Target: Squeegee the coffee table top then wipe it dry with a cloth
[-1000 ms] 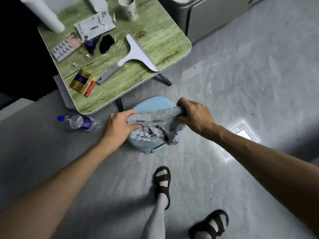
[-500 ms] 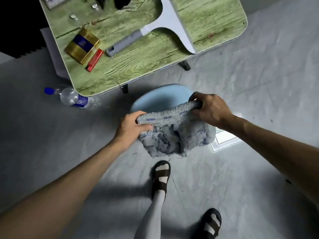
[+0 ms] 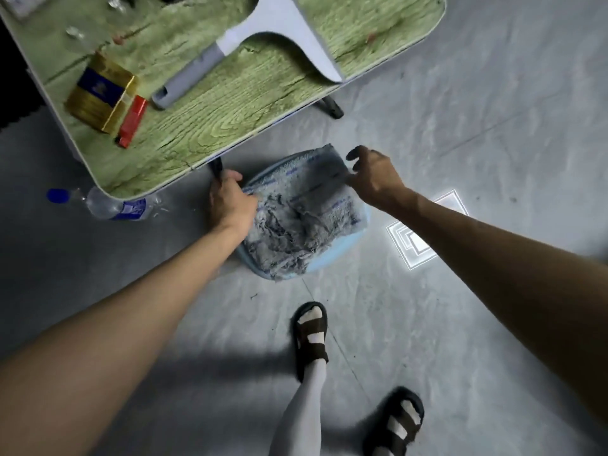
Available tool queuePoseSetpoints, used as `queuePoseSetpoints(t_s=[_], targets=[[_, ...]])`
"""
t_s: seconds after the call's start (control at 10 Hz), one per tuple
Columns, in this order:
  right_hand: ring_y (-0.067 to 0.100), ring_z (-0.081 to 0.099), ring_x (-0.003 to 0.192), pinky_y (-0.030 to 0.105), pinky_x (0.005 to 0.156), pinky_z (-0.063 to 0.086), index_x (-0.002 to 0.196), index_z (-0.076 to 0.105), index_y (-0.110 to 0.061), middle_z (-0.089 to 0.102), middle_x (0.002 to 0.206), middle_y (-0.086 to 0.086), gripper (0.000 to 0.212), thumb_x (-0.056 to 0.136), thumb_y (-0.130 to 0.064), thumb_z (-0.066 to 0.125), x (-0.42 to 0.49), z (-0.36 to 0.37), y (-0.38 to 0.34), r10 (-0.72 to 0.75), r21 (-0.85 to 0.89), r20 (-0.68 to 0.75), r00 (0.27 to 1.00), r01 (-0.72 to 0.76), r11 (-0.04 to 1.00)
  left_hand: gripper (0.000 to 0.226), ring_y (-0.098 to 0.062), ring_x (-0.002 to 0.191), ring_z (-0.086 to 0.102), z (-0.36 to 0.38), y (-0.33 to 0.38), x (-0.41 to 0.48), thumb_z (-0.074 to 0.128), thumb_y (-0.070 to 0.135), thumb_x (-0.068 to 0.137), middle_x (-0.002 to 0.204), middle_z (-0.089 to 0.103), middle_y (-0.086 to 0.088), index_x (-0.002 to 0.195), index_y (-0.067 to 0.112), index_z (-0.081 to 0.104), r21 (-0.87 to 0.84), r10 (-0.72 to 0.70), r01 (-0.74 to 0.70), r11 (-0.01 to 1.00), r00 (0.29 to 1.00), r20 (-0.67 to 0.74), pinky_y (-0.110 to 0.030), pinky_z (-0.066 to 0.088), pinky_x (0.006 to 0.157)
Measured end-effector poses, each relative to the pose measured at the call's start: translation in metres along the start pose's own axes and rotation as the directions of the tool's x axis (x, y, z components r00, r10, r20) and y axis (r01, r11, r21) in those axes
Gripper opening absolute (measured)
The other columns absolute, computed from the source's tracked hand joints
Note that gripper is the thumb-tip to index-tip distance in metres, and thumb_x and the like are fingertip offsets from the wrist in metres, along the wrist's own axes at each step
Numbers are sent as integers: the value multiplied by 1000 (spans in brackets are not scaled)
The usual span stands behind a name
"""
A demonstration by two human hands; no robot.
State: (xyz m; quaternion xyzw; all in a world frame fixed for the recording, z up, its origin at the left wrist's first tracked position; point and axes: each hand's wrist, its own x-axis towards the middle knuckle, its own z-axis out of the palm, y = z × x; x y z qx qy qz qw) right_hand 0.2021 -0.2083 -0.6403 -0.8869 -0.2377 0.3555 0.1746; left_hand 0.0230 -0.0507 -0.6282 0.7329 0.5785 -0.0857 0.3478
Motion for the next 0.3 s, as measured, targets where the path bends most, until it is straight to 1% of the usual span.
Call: queuePoseSetpoints(t_s=[0.1,0.2,0.3], targets=[[26,65,82,30,69,51,116,62,-10,68,106,14,30,88,-2,55,-33,-46,4,33,26,166,986,-37,999,26,-32,95,65,-11,46,-25,64,6,85,115,65,-17,109,13,58,-40,112,-105,994,955,275,-35,49,80],[11,54,61,24,57,43,109,66,-10,65,91,5,23,89,-5,56,-103,-119,16,43,47,169,985,-51,998,15,-29,86,68,-25,133,-82,64,16,86,106,70,-14,100,17,59,26,292,-367,930,780,553,-36,55,83],[15,53,68,24,62,42,107,66,-13,63,93,3,19,89,-13,59,-170,-176,28,82,21,122,989,-85,996,22,-29,95,68,-34,196,-145,63,21,84,108,70,-9,106,19,61,71,383,-527,847,696,608,-39,54,88]])
